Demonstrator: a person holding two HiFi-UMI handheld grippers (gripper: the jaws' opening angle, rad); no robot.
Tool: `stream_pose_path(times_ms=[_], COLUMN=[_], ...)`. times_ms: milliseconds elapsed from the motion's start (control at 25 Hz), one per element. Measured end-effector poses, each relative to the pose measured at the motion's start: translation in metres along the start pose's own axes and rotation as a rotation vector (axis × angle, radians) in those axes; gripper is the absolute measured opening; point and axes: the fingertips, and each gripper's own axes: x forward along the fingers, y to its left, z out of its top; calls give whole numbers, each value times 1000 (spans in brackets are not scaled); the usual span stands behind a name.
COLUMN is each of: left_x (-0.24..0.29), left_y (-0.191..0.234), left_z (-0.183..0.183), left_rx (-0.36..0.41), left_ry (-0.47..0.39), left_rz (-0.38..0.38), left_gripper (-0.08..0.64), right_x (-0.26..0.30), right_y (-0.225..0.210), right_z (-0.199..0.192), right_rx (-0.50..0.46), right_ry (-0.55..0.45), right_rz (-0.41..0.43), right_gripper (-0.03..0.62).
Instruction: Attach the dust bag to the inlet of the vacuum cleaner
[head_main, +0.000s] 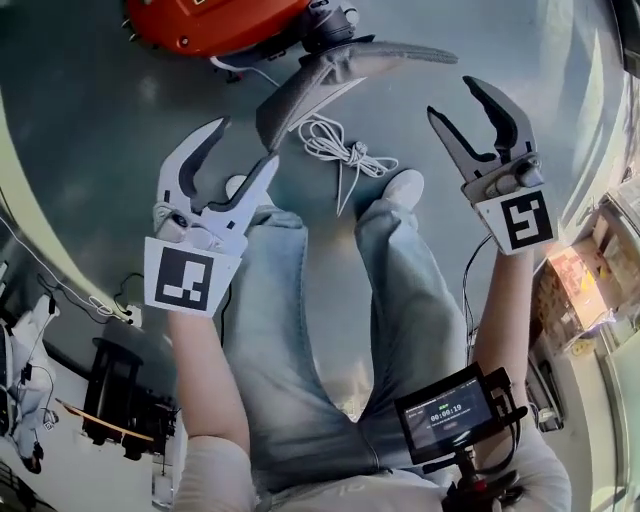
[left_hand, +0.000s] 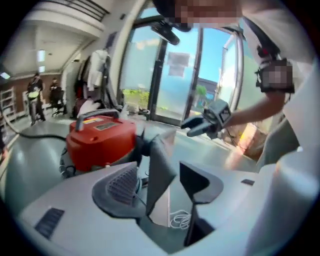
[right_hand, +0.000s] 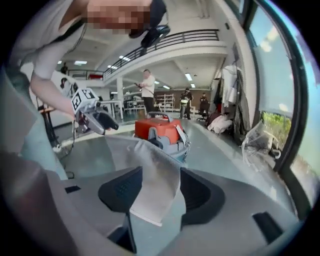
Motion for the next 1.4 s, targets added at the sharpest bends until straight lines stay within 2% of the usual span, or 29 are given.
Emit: stream_pose_path(times_ms=[40, 120, 200, 240, 280, 320, 400, 480, 560, 720, 800, 920, 1000, 1040, 1240, 1400], left_x=[8, 31, 52, 60, 65, 70, 79, 79, 62, -6, -36, -72, -97, -111, -195, -281], left_y=[-13, -17, 7, 24, 39, 49, 58, 54, 46, 26, 15, -3, -17, -24, -56, -101], left_z=[-7, -14, -17, -18, -18, -17, -13, -11, -14, -16, 1, 55, 104, 132, 289, 408], left_rx=[60, 122, 171, 175, 164, 146, 110, 58, -9, -162, -245, -327, -336, -331, -262, -123], left_ry=[67, 116, 128, 135, 137, 135, 131, 126, 110, 48, -11, -98, -145, -172, -310, -398], left_rz=[-4, 44, 149, 206, 245, 263, 260, 225, 198, 197, 191, 168, 142, 127, 87, 58], left_gripper=[271, 273, 273, 233, 186, 152, 152, 153, 153, 153, 153, 152, 146, 122, 55, 32], right_x=[3, 22, 49, 62, 72, 80, 89, 88, 68, -6, -35, -68, -92, -107, -203, -302], right_y=[0, -4, -7, -12, -19, -26, -33, -36, -41, -53, -48, -27, -8, 2, 36, 58], right_z=[-6, -9, -8, -8, -5, 0, 7, 8, 9, 32, 56, 107, 151, 177, 333, 454], right_rx=[-49, -116, -235, -308, -349, -344, -260, -161, -16, 399, 520, 554, 547, 538, 438, 335], right_ry=[69, 143, 166, 176, 176, 167, 153, 151, 119, -91, -184, -259, -284, -297, -418, -544], right_rz=[-2, 9, 57, 63, 51, 35, 19, 7, -23, -111, -112, -72, -43, -30, 20, 20], right_gripper=[218, 218, 215, 210, 98, 8, 8, 8, 8, 8, 8, 8, 8, 8, 8, 8])
